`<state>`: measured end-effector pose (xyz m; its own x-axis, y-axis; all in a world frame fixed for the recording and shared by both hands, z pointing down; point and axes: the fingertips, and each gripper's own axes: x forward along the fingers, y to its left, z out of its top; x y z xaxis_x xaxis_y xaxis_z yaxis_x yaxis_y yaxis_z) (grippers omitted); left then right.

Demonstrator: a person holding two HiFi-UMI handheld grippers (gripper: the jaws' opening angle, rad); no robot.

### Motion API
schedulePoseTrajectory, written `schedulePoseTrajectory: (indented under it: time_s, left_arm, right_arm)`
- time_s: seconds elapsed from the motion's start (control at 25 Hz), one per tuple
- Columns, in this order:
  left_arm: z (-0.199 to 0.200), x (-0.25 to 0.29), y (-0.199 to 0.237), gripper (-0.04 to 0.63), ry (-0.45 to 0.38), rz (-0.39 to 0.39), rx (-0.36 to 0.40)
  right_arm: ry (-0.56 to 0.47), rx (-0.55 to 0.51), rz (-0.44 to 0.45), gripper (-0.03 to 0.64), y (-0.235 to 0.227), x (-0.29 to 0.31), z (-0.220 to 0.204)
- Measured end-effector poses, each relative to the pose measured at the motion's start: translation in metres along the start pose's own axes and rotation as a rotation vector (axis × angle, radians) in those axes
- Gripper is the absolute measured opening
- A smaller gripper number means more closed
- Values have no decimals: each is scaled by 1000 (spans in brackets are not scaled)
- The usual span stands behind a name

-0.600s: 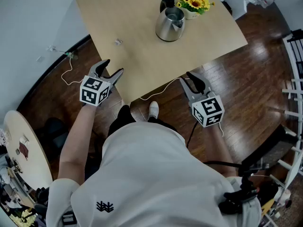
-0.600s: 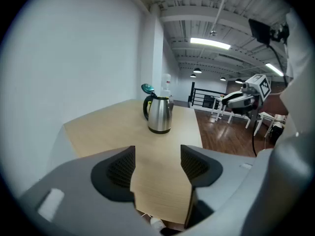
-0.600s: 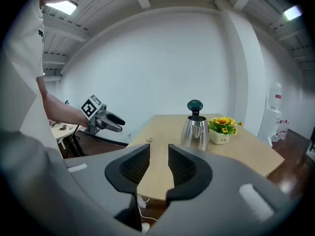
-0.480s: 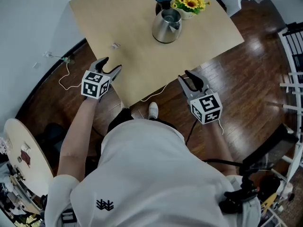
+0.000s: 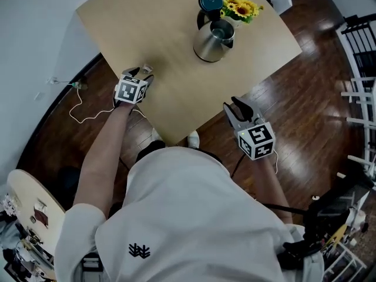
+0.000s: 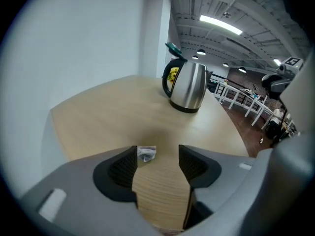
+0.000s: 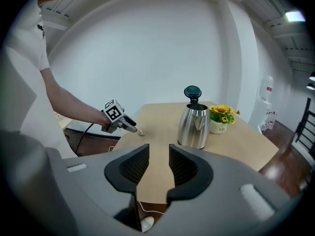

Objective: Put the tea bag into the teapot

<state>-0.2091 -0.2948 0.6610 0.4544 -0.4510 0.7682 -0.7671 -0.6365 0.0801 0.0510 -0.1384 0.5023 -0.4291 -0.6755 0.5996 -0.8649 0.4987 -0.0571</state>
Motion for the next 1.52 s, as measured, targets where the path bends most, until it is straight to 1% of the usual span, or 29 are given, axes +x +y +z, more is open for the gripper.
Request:
schedulePoseTrajectory:
  time_s: [0.2, 0.4, 0.52, 0.56, 0.64, 0.68, 0.72, 0.88, 1.0, 1.16, 1.32, 1.52]
  left_arm:
    - [-11, 32, 12, 264, 65, -17, -11]
    - [-21, 53, 18, 233, 117, 0, -4]
    - [-27, 63, 23, 190, 132, 10, -32]
    - [-29, 65, 24, 166, 134, 13, -39]
    - [-29, 64, 26, 129, 125, 23, -45]
    - [-25, 61, 26, 78, 114, 28, -40]
    - [-20, 58, 25, 69, 100, 30, -29]
    - [1, 37, 13, 60, 53, 18, 23]
    - [25, 15, 7, 57, 3, 13, 56]
    - [72, -20, -17, 55, -88, -21, 93]
    - [129, -47, -50, 55, -184, -63, 154]
    - [193, -68, -93, 55, -262, -117, 220]
  right_arm:
    - [37, -11, 18, 123, 8, 13, 4]
    - [62, -28, 35, 123, 6, 21, 4]
    - [72, -38, 44, 123, 3, 23, 3]
    - [74, -41, 46, 123, 2, 23, 2]
    - [78, -46, 46, 123, -2, 22, 2]
    - [79, -47, 43, 121, -4, 22, 2]
    - [79, -47, 40, 123, -6, 21, 2]
    - [61, -41, 43, 121, -9, 20, 6]
    - [36, -37, 58, 121, -9, 24, 10]
    - [16, -39, 80, 121, -12, 26, 10]
    - [0, -30, 85, 121, -19, 26, 8]
    - [-19, -8, 96, 121, -23, 18, 4]
